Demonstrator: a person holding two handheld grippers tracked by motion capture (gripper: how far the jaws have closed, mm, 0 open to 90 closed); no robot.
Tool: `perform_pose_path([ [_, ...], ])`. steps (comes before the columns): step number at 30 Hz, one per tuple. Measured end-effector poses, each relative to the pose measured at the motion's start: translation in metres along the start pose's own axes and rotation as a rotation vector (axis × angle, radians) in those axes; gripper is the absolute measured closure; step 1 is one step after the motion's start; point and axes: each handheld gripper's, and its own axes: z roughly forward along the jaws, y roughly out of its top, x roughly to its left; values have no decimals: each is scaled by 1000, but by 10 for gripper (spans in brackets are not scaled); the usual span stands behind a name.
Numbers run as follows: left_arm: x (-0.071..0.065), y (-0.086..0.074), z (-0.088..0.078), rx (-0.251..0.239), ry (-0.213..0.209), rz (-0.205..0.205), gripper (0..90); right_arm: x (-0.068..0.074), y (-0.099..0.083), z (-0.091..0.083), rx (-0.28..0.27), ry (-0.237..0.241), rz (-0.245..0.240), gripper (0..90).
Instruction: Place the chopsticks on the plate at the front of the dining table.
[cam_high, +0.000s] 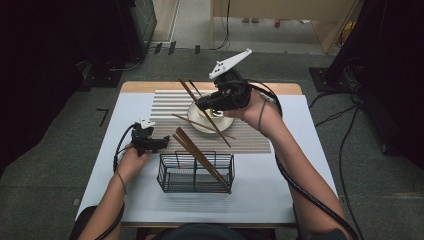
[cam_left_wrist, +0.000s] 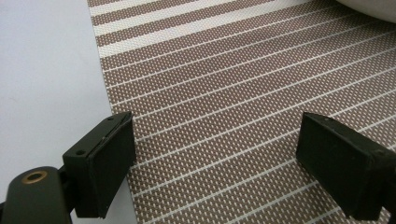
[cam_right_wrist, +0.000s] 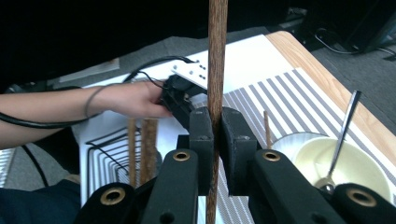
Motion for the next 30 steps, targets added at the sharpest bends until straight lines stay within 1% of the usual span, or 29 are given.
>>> perform_pose_path([
  [2,0,0,0,1,2,1,120,-3,0,3,18,-15,0,847],
  [5,0,0,0,0,2,0,120,-7,-1,7,30,-9,8,847],
  [9,0,0,0,1,1,0,119,-11,-2,13,51,-17,17,847],
  [11,0,0,0,1,1,1,119,-14,-2,17,69,-25,16,847],
  [19,0,0,0,0,1,0,119,-18,-3,29,112,-43,5,847],
  [23,0,0,0,0,2,-1,119,-21,-3,36,142,-52,-3,847],
  [30,0,0,0,-1,0,-3,119,-28,-5,50,199,-69,-2,847],
])
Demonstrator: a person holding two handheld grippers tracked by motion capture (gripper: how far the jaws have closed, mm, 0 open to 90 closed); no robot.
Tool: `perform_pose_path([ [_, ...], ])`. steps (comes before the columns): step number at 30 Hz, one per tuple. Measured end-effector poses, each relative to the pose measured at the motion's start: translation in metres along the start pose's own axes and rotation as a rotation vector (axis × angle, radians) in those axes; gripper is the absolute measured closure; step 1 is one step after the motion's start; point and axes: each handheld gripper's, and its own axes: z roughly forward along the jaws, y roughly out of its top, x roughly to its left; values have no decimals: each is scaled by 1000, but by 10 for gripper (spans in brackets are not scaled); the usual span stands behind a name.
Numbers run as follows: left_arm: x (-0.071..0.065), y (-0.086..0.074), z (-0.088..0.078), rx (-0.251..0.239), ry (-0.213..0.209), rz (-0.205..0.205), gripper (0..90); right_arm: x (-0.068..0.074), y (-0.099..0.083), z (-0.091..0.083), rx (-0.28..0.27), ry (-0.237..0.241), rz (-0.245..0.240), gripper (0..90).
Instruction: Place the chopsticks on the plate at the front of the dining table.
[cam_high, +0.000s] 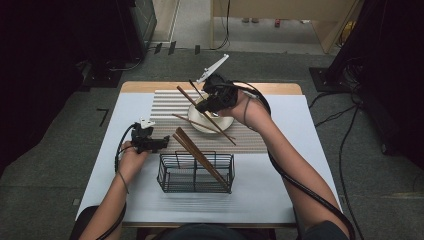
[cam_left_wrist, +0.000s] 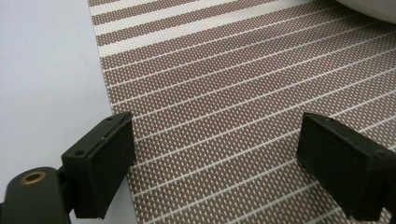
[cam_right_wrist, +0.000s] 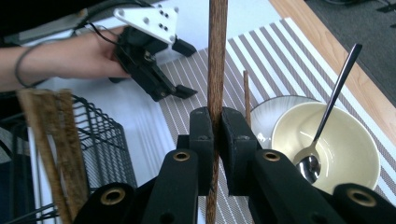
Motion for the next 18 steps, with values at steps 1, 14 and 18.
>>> perform_pose_path([
  [1,0,0,0,0,0,0,119,-1,0,2,5,-3,3,847],
  [14,0,0,0,-2,-1,-1,119,-9,1,25,82,-15,4,847],
  [18,0,0,0,-2,-1,-2,119,-13,0,31,98,-15,13,847],
])
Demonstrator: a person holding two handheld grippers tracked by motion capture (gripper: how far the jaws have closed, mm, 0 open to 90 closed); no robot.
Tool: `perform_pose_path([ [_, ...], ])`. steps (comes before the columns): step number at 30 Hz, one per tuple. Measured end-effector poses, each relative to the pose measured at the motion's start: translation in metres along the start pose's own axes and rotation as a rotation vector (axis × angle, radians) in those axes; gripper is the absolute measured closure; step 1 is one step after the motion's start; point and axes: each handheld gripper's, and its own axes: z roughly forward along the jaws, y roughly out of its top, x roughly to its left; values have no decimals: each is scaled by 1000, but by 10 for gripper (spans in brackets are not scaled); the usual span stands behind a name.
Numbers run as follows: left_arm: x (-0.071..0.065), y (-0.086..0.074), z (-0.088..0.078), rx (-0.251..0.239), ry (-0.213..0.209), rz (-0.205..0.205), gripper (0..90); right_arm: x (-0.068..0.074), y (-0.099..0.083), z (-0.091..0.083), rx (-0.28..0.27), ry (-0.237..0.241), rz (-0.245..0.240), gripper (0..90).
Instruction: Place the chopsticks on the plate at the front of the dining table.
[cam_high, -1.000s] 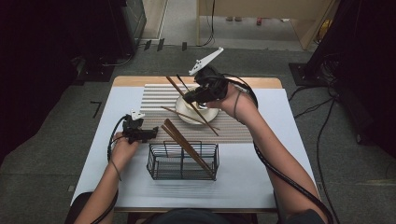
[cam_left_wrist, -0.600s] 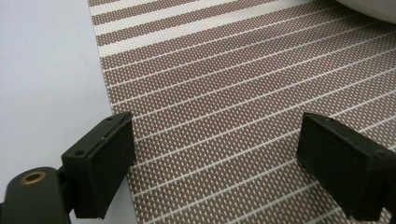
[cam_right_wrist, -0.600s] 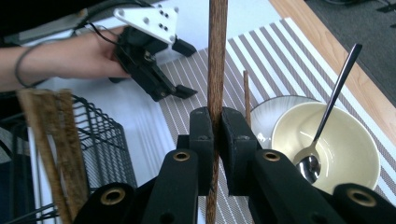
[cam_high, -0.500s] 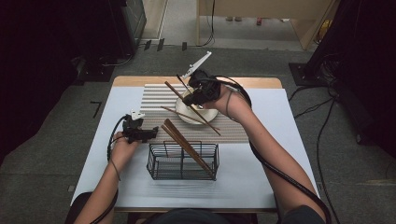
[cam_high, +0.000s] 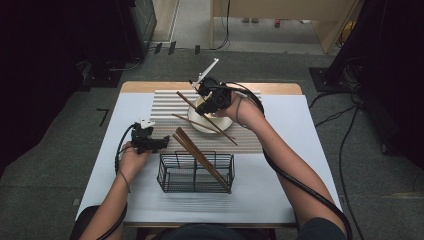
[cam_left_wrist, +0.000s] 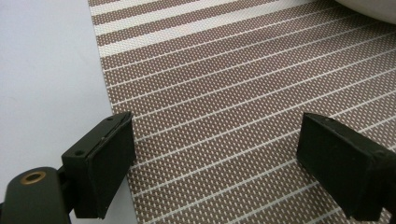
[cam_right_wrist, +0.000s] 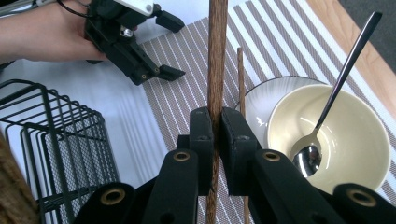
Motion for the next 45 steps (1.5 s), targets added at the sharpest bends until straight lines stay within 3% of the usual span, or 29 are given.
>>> perform_pose_path([
  [25,0,0,0,3,1,3,119,-16,1,38,120,-17,13,847],
  [30,0,0,0,-2,2,-5,126,-19,1,46,145,-20,16,847],
  [39,2,3,-2,-3,-5,-56,138,-23,2,58,187,-28,15,847],
  [45,1,7,-5,-32,-22,-47,139,-24,3,66,216,-33,9,847],
])
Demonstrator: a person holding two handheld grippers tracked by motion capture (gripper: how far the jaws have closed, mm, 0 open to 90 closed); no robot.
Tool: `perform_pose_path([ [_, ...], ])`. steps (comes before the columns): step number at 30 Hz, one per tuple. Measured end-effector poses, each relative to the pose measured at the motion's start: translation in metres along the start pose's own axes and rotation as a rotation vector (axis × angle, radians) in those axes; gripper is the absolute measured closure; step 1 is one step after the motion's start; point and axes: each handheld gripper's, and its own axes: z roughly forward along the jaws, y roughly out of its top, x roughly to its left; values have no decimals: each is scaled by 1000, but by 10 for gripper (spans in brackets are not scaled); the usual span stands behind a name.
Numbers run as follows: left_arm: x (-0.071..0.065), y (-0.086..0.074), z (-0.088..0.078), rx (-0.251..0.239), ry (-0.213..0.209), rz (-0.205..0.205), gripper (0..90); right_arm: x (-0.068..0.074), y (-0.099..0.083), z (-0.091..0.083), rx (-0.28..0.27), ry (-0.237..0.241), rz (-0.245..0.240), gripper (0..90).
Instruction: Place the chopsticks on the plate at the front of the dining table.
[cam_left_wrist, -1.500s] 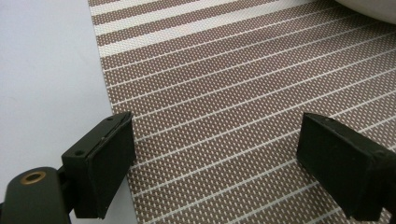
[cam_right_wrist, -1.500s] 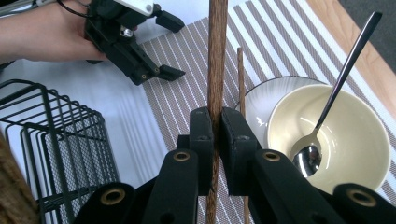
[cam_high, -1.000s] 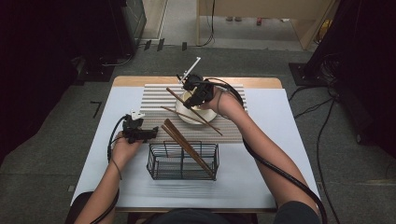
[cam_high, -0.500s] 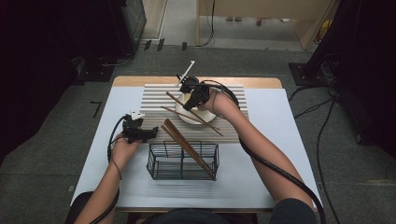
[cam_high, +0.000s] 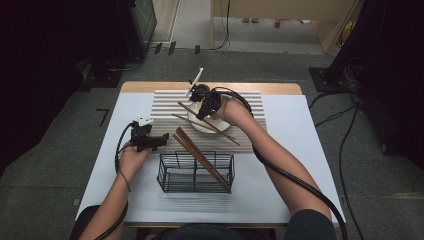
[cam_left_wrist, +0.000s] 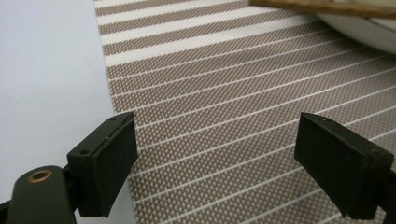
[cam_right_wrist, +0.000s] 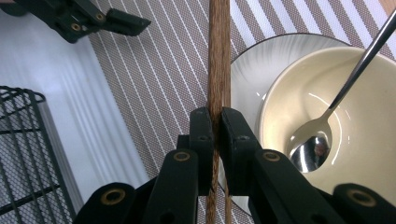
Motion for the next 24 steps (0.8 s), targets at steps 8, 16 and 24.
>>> perform_pose_path([
  [8,-8,5,-2,-9,-44,31,141,1,7,10,32,-5,-15,848],
  [16,-12,4,0,-24,-63,53,141,3,13,21,72,-20,-45,848],
  [24,-14,4,1,-16,-74,67,142,4,22,32,102,-28,-63,848],
])
